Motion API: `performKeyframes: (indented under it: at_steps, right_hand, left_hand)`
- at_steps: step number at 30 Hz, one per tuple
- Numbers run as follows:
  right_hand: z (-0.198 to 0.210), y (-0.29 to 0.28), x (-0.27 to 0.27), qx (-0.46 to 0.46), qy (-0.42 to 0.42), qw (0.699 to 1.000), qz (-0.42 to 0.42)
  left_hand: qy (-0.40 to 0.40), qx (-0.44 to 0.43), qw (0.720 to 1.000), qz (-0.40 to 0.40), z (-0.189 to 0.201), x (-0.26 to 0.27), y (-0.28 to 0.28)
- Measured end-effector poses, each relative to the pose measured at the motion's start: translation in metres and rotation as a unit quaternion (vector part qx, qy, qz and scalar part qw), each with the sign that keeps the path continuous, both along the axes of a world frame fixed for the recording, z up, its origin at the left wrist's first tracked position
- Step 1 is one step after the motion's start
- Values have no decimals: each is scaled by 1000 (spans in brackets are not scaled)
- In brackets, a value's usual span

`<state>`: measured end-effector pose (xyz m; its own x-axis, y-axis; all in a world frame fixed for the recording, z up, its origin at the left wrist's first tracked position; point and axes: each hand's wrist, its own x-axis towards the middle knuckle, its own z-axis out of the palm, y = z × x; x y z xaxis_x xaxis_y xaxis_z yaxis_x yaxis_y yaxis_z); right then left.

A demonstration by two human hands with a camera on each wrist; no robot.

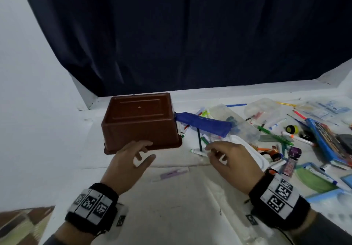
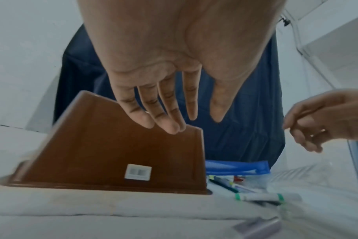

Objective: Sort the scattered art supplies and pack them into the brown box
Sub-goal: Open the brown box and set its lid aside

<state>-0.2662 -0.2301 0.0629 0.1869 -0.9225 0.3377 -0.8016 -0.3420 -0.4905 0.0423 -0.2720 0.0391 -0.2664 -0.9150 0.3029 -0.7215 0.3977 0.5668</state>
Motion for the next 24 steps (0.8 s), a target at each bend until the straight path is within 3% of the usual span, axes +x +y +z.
performKeyframes:
  at_steps: [2,4,8,10,15,17,20,24]
  right_hand:
    - [-2,-18,22,-9,-12,1000,7]
    - [-13,-32,45,39,19,998,39]
    - [-43,-39,86,144,199,953,175]
    - [-56,-41,93,134,280,930,194]
    - [-62,-46,95,68,379,908,164]
    - [-58,-49,92,45,351,924,145]
    - [-24,-51,80,36,233,969,70]
    - [20,-68,34,4,197,977,-86]
  left_hand:
    - [-32,14,999,4,-6,17,-3]
    - [-59,42,997,3,-17,27,-3]
    - [-54,25,998,23,-27,40,-10]
    - [-32,0,999,38,-22,45,-19]
    - [-8,-58,996,62,1,58,-46]
    - [-9,-73,995,66,9,61,-56]
    - [-12,-99,993,70,22,66,-72]
    - [-38,-91,993,59,29,71,-88]
